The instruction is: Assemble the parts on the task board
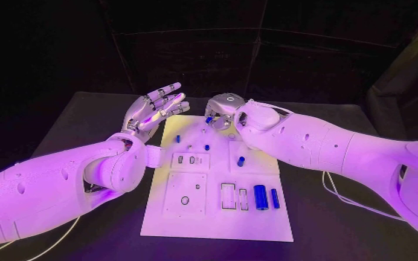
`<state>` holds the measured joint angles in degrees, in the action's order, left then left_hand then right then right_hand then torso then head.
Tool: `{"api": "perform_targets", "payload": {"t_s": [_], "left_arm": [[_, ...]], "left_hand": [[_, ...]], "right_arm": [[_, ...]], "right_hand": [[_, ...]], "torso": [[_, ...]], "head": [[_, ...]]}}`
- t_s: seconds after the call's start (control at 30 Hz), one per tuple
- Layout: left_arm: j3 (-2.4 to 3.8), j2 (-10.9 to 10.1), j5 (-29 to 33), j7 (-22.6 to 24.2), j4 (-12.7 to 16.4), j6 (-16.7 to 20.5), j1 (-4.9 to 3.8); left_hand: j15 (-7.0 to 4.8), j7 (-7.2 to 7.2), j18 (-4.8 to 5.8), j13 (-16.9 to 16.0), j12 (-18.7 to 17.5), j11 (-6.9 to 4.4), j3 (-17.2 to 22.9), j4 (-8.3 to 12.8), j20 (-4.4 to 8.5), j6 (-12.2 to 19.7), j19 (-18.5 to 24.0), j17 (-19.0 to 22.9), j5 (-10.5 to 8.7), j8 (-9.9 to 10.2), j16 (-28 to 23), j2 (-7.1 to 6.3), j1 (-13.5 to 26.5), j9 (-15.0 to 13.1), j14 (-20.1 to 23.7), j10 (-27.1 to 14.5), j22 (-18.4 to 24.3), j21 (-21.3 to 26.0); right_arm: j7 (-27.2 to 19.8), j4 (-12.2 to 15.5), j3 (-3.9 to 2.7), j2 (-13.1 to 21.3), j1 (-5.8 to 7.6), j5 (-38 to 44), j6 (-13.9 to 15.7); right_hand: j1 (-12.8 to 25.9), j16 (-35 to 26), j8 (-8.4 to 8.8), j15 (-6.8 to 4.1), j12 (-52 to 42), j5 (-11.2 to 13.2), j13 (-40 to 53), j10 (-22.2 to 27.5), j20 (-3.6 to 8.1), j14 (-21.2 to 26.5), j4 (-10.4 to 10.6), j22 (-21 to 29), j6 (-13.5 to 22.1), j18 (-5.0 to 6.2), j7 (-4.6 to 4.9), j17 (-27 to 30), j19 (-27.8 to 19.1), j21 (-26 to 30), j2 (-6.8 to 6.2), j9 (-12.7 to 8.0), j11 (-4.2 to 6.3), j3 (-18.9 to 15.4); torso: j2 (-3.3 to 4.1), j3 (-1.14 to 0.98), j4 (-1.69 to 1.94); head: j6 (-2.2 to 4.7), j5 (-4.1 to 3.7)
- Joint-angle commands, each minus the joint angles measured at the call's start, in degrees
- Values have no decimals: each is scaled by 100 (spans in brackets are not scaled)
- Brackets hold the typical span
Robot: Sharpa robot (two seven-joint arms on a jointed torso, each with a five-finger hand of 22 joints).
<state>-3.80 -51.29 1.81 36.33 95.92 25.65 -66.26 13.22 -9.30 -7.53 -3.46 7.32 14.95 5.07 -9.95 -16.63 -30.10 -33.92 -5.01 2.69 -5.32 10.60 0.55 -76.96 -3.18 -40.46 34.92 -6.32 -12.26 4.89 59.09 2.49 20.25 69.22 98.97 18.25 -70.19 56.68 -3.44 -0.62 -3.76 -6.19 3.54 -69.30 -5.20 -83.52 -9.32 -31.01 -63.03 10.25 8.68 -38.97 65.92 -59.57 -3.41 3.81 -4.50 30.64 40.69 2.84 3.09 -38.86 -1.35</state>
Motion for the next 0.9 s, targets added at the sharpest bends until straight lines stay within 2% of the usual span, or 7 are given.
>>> {"api": "perform_targets", "payload": {"t_s": [0.03, 0.2, 0.47, 0.63, 0.9], "left_arm": [[6, 8, -10, 38, 0, -79, -13], [6, 8, -10, 30, -14, -79, -15], [6, 11, -10, 10, -25, -94, -20], [6, 13, -10, 1, -29, -101, -23], [6, 17, -10, -19, -40, -116, -24]], "left_hand": [[19, -766, 25, 7, 1, 10, 3, 36, 6, -47, -35, 6, 3, -28, -13, 34, -5, -2, -40, -19, 11, 2], [19, -766, 25, 7, 1, 10, 2, 37, 6, -47, -36, 7, 3, -28, -14, 34, -5, -1, -40, -20, 12, 3], [19, -766, 26, 9, -3, 10, 1, 42, 6, -35, -22, 9, 3, -26, -17, 36, -4, 0, -38, -34, 17, 11], [20, -766, 27, 9, -4, 10, 1, 45, 6, -35, 2, 10, 3, -26, -19, 37, -3, 0, -37, -36, 22, 21], [22, -767, 30, 11, -9, 12, -1, 52, 6, -27, 18, 15, 3, -25, -27, 41, 1, 2, -31, -50, 31, 33]], "right_arm": [[-27, -22, -4, -24, 14, 52, -84], [-39, -43, -4, -56, 14, 54, -114], [-52, -119, -3, -111, 14, 54, -58], [-71, -155, -3, -134, 14, 49, -58], [-92, -144, -3, -107, 14, 29, 36]], "right_hand": [[26, 24, -36, 9, 18, 2, 2, 1, -9, -16, 39, -8, -4, -1, 5, -6, -18, -41, -49, 9, -16, -5], [36, 27, -33, 11, 19, 6, 2, 11, -12, -11, 54, -6, 5, -1, 8, -3, -25, -45, -60, 7, -19, -3], [78, 34, -7, 49, 30, 20, -3, 171, -40, 29, 140, 20, 162, 4, 57, 39, -84, -56, -158, -11, -66, 12], [103, -57, 1, 122, 32, 60, -9, 528, -104, 106, 213, 168, 477, 27, 140, 214, -206, 6, -299, -22, -158, -29], [60, -147, -7, 154, 3, 191, 5, 830, -152, 169, 323, 194, 805, 39, 139, 390, -270, 16, -403, -15, -186, -336]], "torso": [[6, 3, -6], [5, 8, -9], [5, 13, -14], [11, 16, -12], [14, 16, -18]], "head": [[2, 6], [0, 16], [-7, 13], [-10, 14], [0, 12]]}}
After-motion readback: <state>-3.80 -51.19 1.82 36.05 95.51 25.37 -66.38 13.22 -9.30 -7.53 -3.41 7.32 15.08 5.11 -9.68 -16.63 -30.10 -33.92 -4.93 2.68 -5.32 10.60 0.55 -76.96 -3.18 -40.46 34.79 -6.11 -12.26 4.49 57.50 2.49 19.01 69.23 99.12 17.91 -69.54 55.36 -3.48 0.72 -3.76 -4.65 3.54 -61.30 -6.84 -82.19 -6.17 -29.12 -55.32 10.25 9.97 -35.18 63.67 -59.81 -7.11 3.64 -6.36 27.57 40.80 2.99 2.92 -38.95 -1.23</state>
